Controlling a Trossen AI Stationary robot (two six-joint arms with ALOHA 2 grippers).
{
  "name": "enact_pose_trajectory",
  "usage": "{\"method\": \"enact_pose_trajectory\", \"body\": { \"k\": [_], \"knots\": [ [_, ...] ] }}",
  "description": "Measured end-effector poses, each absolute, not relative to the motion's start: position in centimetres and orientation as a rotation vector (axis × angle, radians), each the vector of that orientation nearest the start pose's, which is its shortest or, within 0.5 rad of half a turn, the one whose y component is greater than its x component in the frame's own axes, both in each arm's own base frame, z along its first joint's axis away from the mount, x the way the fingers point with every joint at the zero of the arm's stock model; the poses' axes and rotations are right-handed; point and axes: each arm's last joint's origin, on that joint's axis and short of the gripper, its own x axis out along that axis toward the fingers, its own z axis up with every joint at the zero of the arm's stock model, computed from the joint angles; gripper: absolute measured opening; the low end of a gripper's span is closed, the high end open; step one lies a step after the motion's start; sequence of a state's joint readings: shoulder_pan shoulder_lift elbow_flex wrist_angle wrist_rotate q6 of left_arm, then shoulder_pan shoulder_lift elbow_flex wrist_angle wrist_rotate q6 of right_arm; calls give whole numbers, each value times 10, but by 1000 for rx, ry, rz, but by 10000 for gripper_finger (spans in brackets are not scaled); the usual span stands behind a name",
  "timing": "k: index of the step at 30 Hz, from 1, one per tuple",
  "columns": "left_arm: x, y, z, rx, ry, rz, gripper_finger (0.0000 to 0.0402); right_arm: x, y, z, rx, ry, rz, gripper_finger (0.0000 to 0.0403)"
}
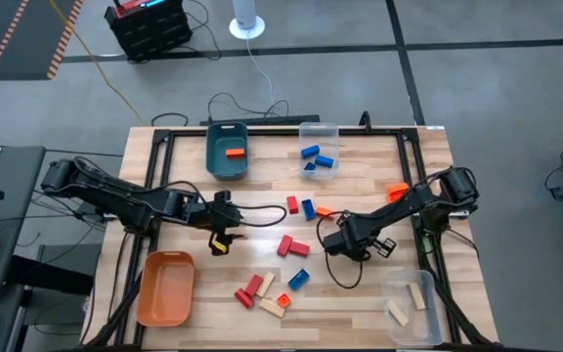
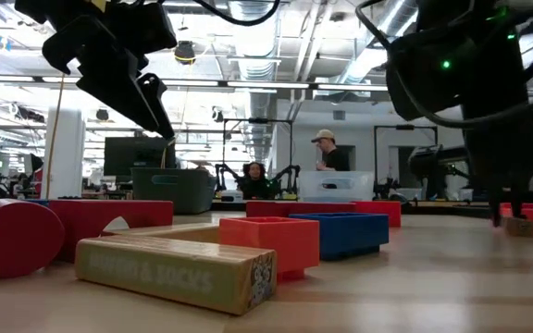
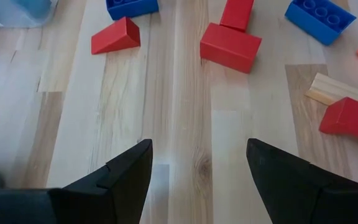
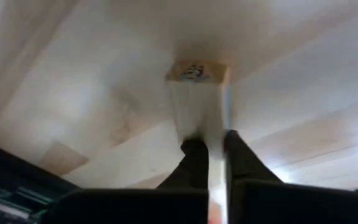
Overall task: Sort blocks
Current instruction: Put the brown block into the bottom transparent bin
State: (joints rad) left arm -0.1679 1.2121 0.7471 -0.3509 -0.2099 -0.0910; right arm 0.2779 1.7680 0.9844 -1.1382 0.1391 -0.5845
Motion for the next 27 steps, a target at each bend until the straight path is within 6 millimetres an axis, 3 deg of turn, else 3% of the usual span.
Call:
{"method": "enact_pose_trajectory", "body": {
  "k": [10, 15, 19, 27],
  "knots": [
    [238, -34, 226, 67, 780, 84, 254, 225, 57, 206, -608, 1669, 388, 0],
    [239, -34, 227, 65, 768, 84, 254, 220, 61, 225, -438, 1519, 227, 7],
    [239, -34, 227, 64, 760, 85, 254, 226, 70, 220, -348, 1496, 217, 57],
    [240, -34, 228, 56, 745, 87, 254, 240, 77, 194, -427, 1531, 291, 212]
  ]
}}
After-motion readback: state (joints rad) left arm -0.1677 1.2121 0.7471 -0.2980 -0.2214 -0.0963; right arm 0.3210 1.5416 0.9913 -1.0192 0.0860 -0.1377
